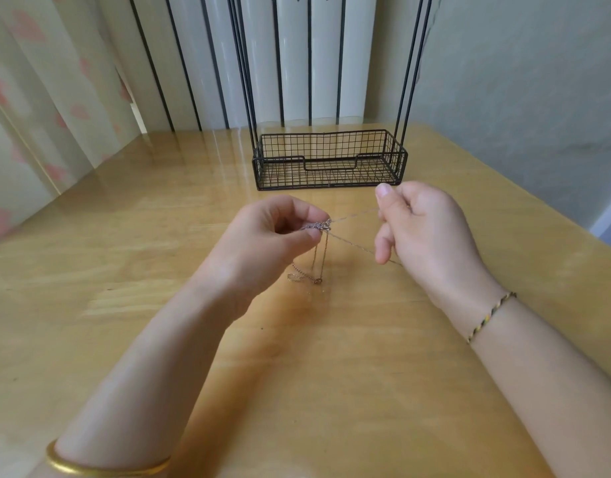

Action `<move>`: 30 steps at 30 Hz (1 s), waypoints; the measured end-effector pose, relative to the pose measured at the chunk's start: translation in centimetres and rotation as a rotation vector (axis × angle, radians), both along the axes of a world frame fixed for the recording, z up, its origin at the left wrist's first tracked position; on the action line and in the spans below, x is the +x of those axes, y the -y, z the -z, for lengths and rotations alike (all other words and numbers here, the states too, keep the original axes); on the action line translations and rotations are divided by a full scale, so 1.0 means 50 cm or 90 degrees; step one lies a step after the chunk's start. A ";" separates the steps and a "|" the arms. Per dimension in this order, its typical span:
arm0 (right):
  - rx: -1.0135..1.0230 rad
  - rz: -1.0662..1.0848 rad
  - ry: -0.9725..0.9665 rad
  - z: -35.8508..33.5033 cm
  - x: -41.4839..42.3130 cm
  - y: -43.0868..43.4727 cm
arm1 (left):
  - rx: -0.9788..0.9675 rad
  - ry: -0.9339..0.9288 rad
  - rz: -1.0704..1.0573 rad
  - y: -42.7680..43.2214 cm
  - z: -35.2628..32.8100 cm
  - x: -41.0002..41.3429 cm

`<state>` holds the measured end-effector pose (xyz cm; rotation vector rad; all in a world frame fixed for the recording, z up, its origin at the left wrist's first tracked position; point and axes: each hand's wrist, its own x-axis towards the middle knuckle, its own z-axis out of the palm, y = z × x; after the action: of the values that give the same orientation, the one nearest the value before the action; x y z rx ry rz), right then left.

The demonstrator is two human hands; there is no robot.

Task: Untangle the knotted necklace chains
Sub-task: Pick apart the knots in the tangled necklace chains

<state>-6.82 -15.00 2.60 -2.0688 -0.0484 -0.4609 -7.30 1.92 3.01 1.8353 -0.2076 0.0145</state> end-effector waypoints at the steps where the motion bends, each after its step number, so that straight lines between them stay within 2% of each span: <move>1: 0.008 -0.007 0.003 0.000 0.001 0.002 | -0.002 0.002 -0.002 0.000 0.000 0.001; 9: -0.003 -0.163 -0.022 -0.012 -0.015 -0.001 | -0.046 -0.009 -0.043 0.001 -0.002 0.003; 13: -0.122 -0.121 -0.025 -0.003 -0.012 -0.008 | -0.049 -0.008 -0.040 0.005 0.001 0.003; 15: -0.142 -0.111 -0.012 0.002 -0.009 -0.009 | -0.056 -0.007 -0.046 0.004 0.002 0.004; 17: -0.116 -0.115 0.009 0.000 -0.008 -0.010 | -0.060 -0.005 -0.048 0.002 0.001 0.004; 21: 0.027 -0.130 0.028 -0.007 -0.012 -0.007 | -0.053 0.013 -0.035 0.005 0.000 0.001; 30: 0.081 -0.084 0.052 0.004 -0.003 -0.008 | 0.027 0.051 -0.037 0.010 0.000 -0.002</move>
<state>-6.99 -14.62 2.41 -1.9074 -0.1985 -0.4552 -7.43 1.43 3.01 1.8842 -0.2126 0.1254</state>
